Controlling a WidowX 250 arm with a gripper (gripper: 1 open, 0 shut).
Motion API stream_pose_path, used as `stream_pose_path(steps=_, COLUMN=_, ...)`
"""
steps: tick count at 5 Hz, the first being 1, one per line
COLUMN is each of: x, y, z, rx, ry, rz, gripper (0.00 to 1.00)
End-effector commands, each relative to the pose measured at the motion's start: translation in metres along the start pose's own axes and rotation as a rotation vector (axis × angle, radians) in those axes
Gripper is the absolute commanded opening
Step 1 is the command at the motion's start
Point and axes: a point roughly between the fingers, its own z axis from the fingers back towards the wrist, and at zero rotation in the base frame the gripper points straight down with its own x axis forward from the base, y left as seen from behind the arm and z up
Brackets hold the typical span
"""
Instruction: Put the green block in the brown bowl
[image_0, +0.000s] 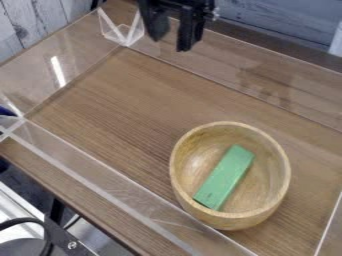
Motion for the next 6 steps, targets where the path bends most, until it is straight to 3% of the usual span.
stream_pose_path(steps=1, x=0.007, y=0.000, z=0.004, rx=0.005, ry=-0.037, rz=-0.014, gripper=1.00)
stream_pose_path(steps=2, x=0.007, y=-0.012, z=-0.005, rx=-0.001, ry=-0.020, rz=-0.045, gripper=0.00)
stream_pose_path(steps=4, x=0.006, y=-0.062, z=-0.032, rx=-0.015, ry=0.018, rz=-0.135, gripper=0.00)
stream_pose_path(steps=6, x=-0.004, y=-0.090, z=-0.062, rx=-0.034, ry=0.057, rz=-0.195, gripper=0.00)
